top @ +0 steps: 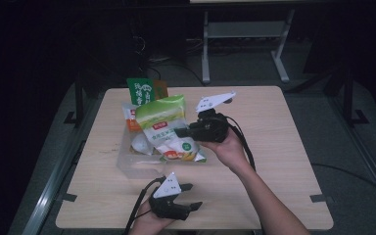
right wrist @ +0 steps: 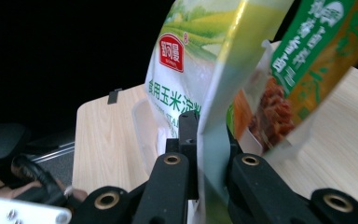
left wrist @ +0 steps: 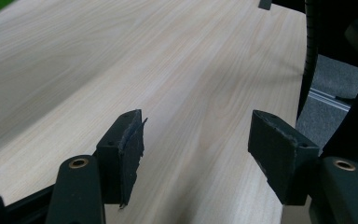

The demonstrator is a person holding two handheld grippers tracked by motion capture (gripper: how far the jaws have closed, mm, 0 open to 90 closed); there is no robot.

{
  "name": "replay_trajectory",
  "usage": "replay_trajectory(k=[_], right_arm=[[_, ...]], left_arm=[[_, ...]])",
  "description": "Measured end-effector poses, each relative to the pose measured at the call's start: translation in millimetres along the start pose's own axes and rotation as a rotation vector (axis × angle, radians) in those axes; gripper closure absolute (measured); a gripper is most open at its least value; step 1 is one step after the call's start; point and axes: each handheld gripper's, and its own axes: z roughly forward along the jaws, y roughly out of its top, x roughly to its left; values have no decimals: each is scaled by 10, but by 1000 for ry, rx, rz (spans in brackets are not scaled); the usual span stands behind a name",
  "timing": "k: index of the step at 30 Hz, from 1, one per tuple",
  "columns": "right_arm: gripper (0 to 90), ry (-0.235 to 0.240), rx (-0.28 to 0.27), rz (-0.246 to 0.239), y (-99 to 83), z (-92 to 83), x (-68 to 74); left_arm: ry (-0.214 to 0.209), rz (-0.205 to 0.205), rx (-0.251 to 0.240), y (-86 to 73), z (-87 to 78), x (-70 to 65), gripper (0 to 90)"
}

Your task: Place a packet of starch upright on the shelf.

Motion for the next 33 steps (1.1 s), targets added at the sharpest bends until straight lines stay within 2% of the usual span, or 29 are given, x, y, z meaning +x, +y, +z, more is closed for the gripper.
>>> replay_trajectory(k=[7, 8, 13, 18, 24, 26, 29, 33], right_arm=[[870, 25, -2, -7, 106, 189, 26], [870, 35, -8, -6, 131, 252, 33], [870, 59, -18, 3, 165, 385, 38], [870, 59, -1, -4, 234, 524, 80], [870, 81, 10, -15, 296, 684, 110], [870, 94, 23, -23, 302, 815, 118], [870, 105, 46, -20, 290, 938, 129], [870, 123, 56, -24, 276, 1065, 125]], left_arm=[[6, -7, -7, -14, -19, 13, 352], [7, -21, -16, -19, -15, 8, 336], [11, -15, -6, -30, -20, 13, 321], [13, -11, -8, -34, -28, 9, 318], [14, -16, -6, -40, -44, 17, 319], [16, -16, -9, -40, -52, 20, 318], [20, -24, -19, -45, -50, 13, 318], [22, -13, -8, -54, -54, 16, 315]])
